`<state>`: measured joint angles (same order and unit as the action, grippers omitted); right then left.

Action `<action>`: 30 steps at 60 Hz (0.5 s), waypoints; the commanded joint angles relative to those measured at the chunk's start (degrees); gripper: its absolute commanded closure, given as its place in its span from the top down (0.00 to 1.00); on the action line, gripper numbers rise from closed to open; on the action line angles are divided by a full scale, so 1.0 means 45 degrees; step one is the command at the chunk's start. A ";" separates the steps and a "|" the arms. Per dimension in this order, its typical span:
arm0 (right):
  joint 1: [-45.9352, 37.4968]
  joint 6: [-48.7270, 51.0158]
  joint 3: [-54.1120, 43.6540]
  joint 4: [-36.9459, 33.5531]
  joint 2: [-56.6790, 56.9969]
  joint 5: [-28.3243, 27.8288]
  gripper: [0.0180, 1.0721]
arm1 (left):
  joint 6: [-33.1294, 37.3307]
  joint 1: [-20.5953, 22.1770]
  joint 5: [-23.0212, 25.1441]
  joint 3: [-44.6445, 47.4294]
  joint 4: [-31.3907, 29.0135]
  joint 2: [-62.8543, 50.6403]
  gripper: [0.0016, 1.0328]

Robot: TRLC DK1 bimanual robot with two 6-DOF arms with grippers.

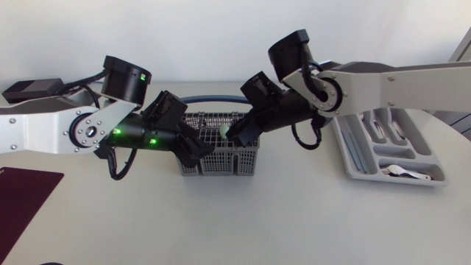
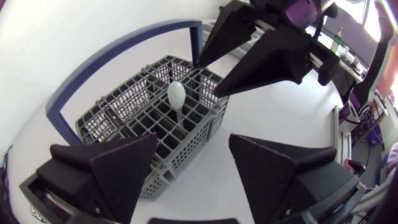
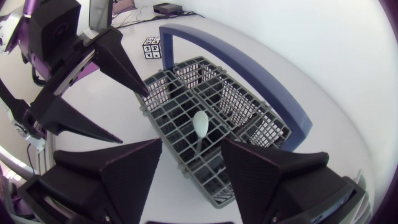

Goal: Transfer all utensils from the basket to the drawer tray.

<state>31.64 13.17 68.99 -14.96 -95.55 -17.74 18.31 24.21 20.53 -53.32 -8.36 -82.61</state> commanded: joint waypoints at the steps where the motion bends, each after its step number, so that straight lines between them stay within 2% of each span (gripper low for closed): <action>1: 0.0137 -0.0485 0.0391 0.0200 -0.0642 0.0172 0.60 | 0.0385 -0.0184 0.0105 0.0384 0.0159 -0.0275 0.78; 11: 0.0294 -0.0661 0.0723 0.0649 -0.1306 0.0914 0.60 | 0.0463 -0.0360 0.0281 0.0443 0.0217 -0.0314 0.78; 16: 0.0372 -0.0739 0.0880 0.0786 -0.1580 0.0992 0.56 | 0.0502 -0.0438 0.0320 0.0501 0.0295 -0.0314 0.78; 23: 0.0411 -0.0895 0.1094 0.1020 -0.2009 0.1051 0.56 | 0.0542 -0.0555 0.0437 0.0618 0.0373 -0.0314 0.78; 30: 0.0450 -0.0876 0.1251 0.1020 -0.2263 0.1051 0.43 | 0.0581 -0.0575 0.0437 0.0775 0.0510 -0.0334 0.78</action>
<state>32.97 10.63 73.23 -10.81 -103.79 -13.41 19.57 22.13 22.02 -51.66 -6.85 -83.22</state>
